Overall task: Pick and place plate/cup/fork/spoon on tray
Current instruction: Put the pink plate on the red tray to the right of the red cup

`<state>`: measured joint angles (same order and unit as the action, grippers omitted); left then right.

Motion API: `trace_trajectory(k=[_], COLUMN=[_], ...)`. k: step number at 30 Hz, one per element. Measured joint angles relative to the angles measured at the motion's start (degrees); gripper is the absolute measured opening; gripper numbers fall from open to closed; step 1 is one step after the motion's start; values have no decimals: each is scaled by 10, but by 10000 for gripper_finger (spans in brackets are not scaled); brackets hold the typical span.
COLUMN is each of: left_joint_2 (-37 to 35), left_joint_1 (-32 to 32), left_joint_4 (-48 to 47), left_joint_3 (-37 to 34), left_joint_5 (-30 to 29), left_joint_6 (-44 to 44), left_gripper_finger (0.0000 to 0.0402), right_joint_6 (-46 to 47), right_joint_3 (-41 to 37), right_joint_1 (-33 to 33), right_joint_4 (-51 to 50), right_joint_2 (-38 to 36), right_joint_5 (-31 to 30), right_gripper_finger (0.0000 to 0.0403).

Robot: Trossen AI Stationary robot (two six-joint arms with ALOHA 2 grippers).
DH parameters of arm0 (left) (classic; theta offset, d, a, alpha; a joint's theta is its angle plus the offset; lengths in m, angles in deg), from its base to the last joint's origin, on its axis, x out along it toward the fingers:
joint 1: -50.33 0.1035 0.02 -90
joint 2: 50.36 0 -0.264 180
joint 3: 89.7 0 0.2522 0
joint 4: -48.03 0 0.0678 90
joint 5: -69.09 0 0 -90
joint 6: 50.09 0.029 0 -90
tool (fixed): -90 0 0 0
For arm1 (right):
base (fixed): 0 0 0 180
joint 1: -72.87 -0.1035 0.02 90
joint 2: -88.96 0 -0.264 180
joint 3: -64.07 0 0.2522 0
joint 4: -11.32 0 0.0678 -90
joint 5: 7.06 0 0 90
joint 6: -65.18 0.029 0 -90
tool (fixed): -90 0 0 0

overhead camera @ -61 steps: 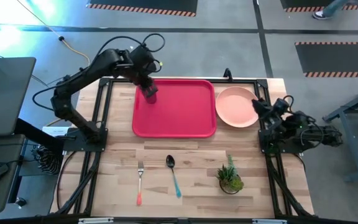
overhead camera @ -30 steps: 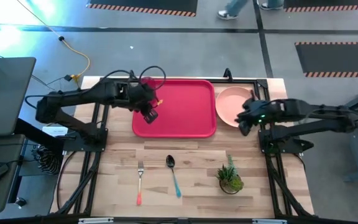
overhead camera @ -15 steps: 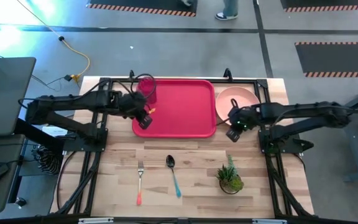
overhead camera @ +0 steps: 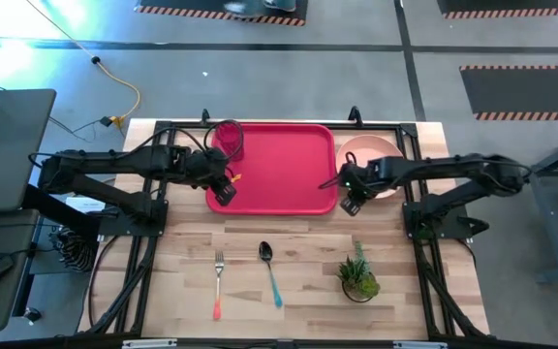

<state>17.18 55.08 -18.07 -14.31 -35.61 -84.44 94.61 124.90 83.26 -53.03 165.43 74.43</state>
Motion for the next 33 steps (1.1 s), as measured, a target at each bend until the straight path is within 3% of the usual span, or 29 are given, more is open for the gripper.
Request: trace_trajectory(k=[20,30,33], left_joint_2=[0,0,0], left_joint_1=[0,0,0], left_joint_4=[0,0,0], left_joint_3=[0,0,0], left_joint_5=[0,0,0], left_joint_6=[0,-6,-6], left_gripper_finger=[62,62,62], right_joint_6=[-29,-19,-19], right_joint_3=[0,0,0], right_joint_1=[39,39,38], right_joint_4=[17,14,14], right_joint_2=[114,143,141], right_joint_5=[-8,-5,-6], right_gripper_finger=[110,18,8])
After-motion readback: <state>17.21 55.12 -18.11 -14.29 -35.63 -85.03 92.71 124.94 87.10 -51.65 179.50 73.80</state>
